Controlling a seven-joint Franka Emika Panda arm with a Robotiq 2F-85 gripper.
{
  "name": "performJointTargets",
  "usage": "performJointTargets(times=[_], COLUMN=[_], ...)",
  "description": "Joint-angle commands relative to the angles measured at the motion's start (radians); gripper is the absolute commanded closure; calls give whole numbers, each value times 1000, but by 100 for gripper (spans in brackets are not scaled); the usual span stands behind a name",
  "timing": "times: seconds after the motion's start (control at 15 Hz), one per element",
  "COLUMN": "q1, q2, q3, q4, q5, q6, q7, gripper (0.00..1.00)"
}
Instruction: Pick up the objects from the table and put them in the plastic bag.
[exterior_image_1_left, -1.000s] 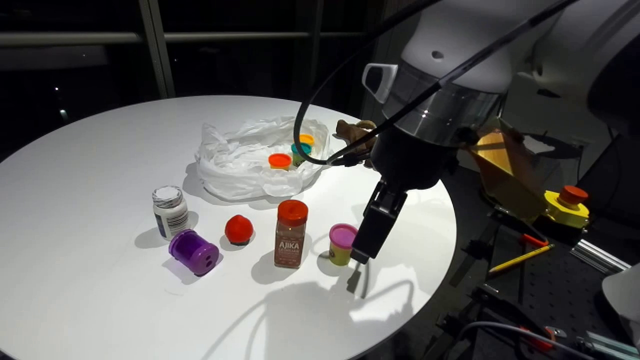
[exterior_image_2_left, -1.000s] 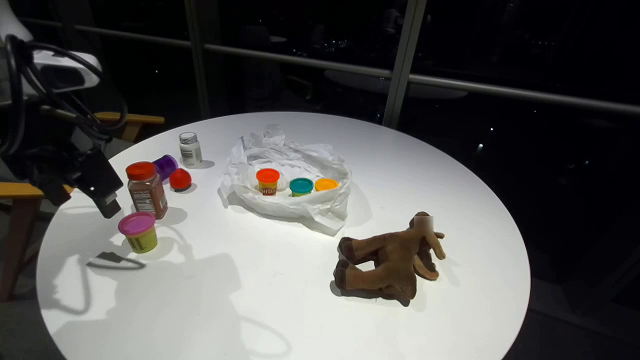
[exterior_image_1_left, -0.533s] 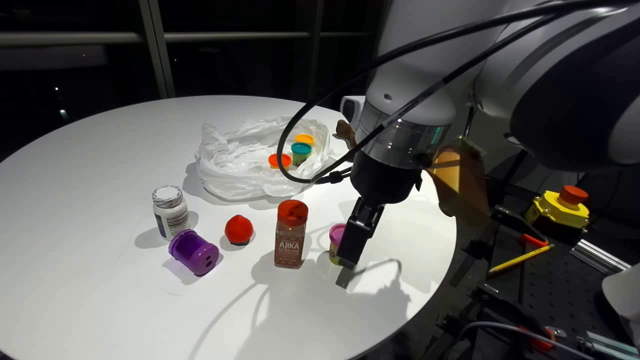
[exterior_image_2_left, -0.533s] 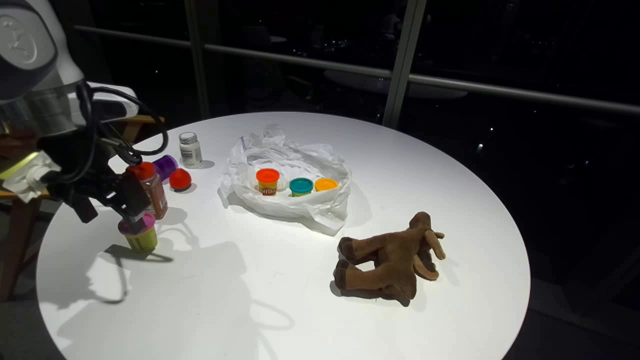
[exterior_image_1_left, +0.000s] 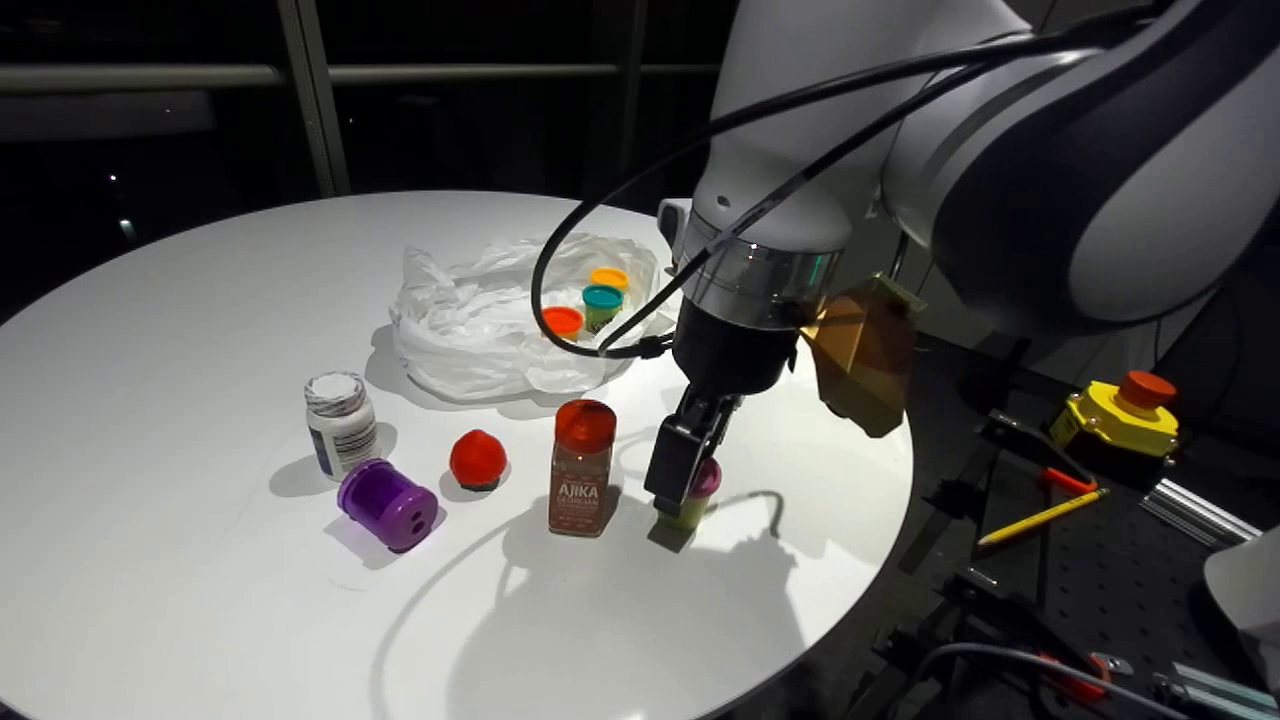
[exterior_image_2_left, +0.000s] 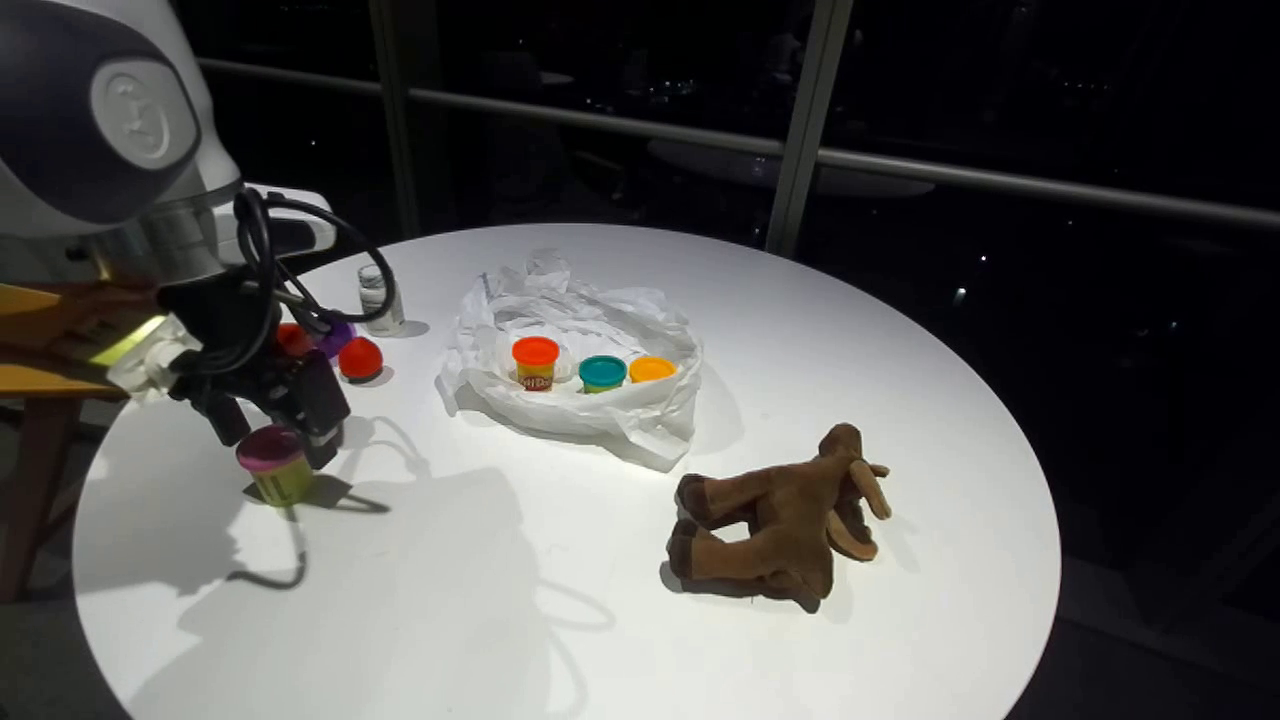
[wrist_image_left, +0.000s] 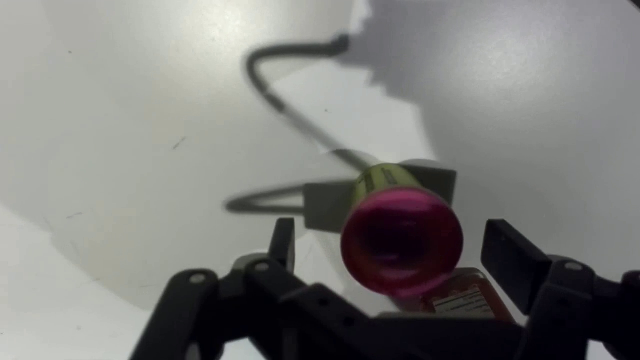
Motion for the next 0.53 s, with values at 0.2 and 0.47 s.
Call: performJointTargets(times=[0.2,0.47], q1=[-39,-1], q2=[-1,-64], q3=[10,-25], q4=[16,40], q5=[9,-21], q6=[-18,-72], q7=[-42,17], gripper=[58,72])
